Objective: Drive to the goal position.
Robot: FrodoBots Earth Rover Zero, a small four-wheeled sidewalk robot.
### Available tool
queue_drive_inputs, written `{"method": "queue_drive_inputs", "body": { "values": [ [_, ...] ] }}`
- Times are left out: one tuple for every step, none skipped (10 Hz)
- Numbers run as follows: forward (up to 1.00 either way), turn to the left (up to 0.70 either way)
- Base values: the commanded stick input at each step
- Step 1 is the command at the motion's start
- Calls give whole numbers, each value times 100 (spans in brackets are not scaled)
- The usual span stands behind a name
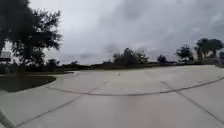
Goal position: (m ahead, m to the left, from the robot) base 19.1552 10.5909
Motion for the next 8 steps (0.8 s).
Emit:
{"method": "queue_drive_inputs", "body": {
  "values": [
    [85, 0],
    [85, 0],
    [85, 0],
    [85, 0],
    [85, 0],
    [85, 0],
    [85, 0],
    [85, 0]
  ]
}}
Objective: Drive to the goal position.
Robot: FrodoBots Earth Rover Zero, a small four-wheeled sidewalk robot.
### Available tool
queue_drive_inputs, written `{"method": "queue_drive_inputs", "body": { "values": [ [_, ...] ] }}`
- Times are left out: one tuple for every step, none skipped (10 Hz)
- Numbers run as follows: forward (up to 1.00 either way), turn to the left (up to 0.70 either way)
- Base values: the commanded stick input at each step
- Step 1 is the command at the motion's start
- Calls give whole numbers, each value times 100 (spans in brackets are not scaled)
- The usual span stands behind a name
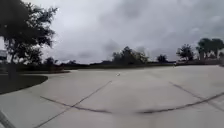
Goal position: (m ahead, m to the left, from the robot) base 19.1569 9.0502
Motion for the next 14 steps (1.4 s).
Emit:
{"method": "queue_drive_inputs", "body": {
  "values": [
    [85, 0],
    [85, 0],
    [85, 0],
    [85, 0],
    [85, 0],
    [85, 0],
    [85, 0],
    [85, 0],
    [85, 0],
    [85, 30],
    [85, 34],
    [85, 34],
    [85, 20],
    [85, 0]
  ]
}}
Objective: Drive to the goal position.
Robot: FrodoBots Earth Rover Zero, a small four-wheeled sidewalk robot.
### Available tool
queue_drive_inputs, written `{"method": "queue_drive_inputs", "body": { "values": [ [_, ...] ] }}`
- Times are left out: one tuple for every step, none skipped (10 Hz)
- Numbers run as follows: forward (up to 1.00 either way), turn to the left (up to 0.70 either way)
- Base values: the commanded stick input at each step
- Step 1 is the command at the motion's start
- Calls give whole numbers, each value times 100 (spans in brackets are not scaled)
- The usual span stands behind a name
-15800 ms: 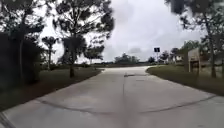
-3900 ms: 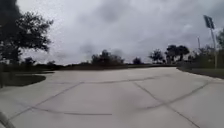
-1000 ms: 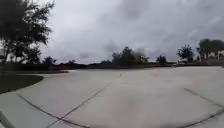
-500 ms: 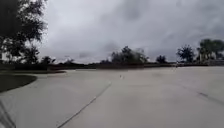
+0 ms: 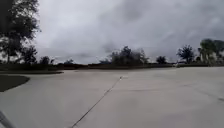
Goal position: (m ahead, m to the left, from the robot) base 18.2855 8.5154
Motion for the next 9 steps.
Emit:
{"method": "queue_drive_inputs", "body": {
  "values": [
    [85, 0],
    [85, 0],
    [85, 0],
    [85, 0],
    [85, 0],
    [85, 0],
    [85, 0],
    [85, 0],
    [85, 0]
  ]
}}
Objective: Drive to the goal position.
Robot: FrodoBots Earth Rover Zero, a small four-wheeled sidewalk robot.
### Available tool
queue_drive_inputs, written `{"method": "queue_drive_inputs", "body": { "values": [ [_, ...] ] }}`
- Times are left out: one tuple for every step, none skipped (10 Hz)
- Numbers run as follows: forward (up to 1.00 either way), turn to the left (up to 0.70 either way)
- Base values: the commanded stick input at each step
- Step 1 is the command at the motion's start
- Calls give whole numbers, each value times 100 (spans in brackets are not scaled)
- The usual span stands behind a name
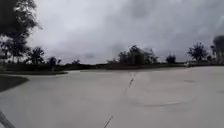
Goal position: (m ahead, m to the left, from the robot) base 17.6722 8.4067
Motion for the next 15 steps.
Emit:
{"method": "queue_drive_inputs", "body": {
  "values": [
    [85, 0],
    [85, 0],
    [85, 0],
    [85, 0],
    [85, 0],
    [85, 0],
    [85, 0],
    [85, 0],
    [85, 0],
    [85, 0],
    [85, 0],
    [85, 0],
    [85, 0],
    [85, 0],
    [85, 0]
  ]
}}
